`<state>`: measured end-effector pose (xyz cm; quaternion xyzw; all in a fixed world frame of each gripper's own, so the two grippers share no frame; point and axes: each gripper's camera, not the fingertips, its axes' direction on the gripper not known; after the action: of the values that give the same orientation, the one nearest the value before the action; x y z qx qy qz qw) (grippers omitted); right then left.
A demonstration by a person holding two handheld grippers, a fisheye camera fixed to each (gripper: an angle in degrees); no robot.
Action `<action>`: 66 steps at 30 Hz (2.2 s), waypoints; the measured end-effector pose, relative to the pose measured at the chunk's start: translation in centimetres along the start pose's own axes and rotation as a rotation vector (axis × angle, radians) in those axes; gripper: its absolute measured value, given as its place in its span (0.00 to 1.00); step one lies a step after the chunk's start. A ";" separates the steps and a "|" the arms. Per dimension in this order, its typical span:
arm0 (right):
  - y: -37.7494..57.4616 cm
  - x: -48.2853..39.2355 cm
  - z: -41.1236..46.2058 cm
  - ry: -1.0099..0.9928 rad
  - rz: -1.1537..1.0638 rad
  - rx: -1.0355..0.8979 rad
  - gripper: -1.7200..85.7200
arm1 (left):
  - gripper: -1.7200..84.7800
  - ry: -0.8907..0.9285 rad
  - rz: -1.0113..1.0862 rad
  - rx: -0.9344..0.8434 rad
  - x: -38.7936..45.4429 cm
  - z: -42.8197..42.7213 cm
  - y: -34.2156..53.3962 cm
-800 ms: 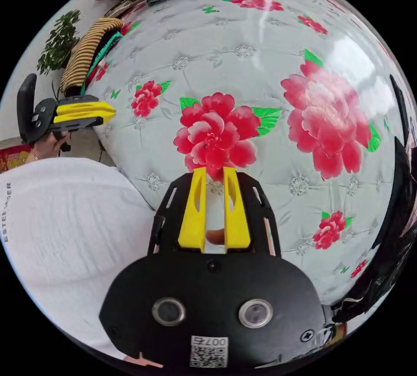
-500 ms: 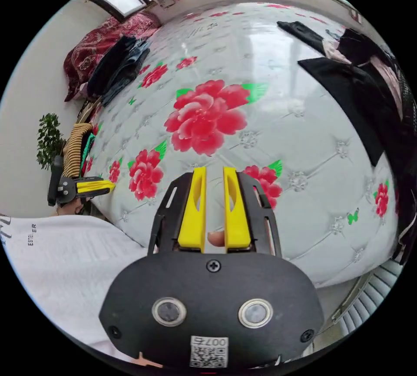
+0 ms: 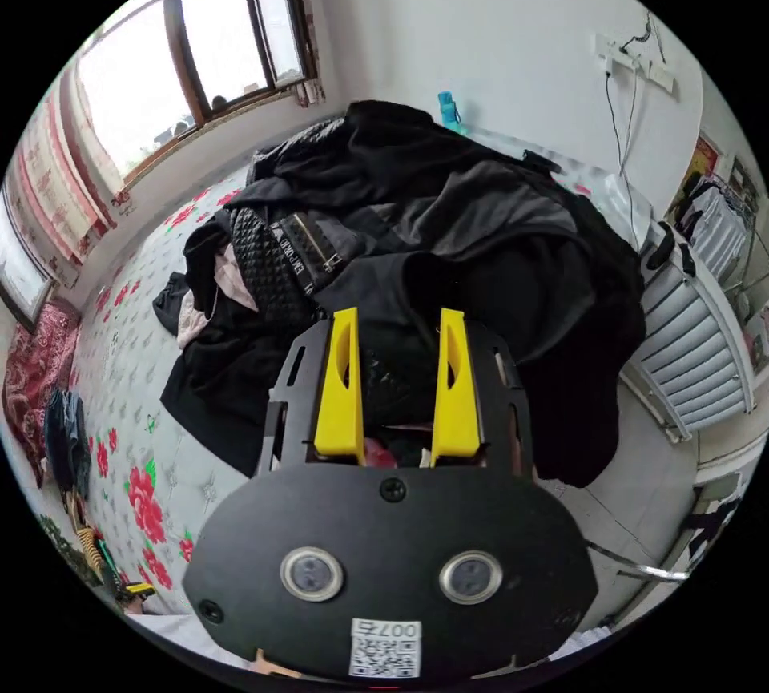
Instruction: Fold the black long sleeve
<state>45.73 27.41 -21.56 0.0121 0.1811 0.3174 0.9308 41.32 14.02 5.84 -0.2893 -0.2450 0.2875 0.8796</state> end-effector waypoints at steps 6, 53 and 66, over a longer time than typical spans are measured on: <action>7.5 -0.9 4.7 -0.223 0.071 0.067 0.04 | 0.01 -0.195 0.008 -0.052 2.1 1.1 -0.2; 44.3 -65.0 0.8 -0.404 -2.001 -0.618 0.10 | 0.02 0.981 0.404 0.686 -27.0 14.5 22.2; 23.2 -55.0 -7.6 -0.535 -1.226 -0.054 0.03 | 0.07 0.830 -0.085 0.781 -33.1 18.7 25.4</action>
<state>-10.79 12.54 -7.33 -0.0379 -0.0897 -0.2785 0.9555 -2.76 16.40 -6.12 -0.0210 0.2340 0.1832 0.9546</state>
